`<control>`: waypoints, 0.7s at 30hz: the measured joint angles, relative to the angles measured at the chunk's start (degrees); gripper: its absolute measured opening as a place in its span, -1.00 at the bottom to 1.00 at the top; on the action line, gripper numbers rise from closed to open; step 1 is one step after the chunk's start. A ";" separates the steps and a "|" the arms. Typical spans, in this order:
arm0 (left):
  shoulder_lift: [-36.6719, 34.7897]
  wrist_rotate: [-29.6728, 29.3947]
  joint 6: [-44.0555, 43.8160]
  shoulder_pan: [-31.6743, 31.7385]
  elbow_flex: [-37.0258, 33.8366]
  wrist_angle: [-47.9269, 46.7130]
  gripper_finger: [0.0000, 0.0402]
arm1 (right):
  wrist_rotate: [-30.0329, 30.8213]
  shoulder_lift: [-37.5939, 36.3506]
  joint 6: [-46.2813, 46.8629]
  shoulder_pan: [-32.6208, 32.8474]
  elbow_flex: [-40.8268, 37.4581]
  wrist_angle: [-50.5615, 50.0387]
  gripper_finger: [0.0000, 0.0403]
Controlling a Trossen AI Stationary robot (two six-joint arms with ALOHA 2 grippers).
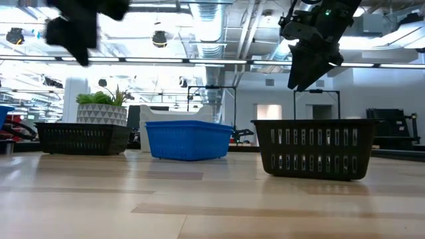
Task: Stack baskets by color
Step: Stack the bottom blue bin on top of the other stacked blue bins
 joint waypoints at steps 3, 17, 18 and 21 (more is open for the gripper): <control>0.21 -1.61 -6.17 -6.95 0.00 -0.19 0.00 | -0.06 0.00 0.00 -0.02 0.00 0.02 0.19; 5.50 -1.07 -26.93 -22.33 -7.84 -0.73 0.00 | -2.98 0.00 0.02 -0.92 0.00 0.22 0.19; 5.50 -1.07 -28.41 -23.15 -8.40 -0.65 0.00 | -3.13 0.00 0.02 -0.92 0.00 0.25 0.19; 5.48 0.54 -33.00 -25.25 -9.90 -0.31 0.00 | -3.15 -0.01 0.02 -0.90 0.00 0.25 0.19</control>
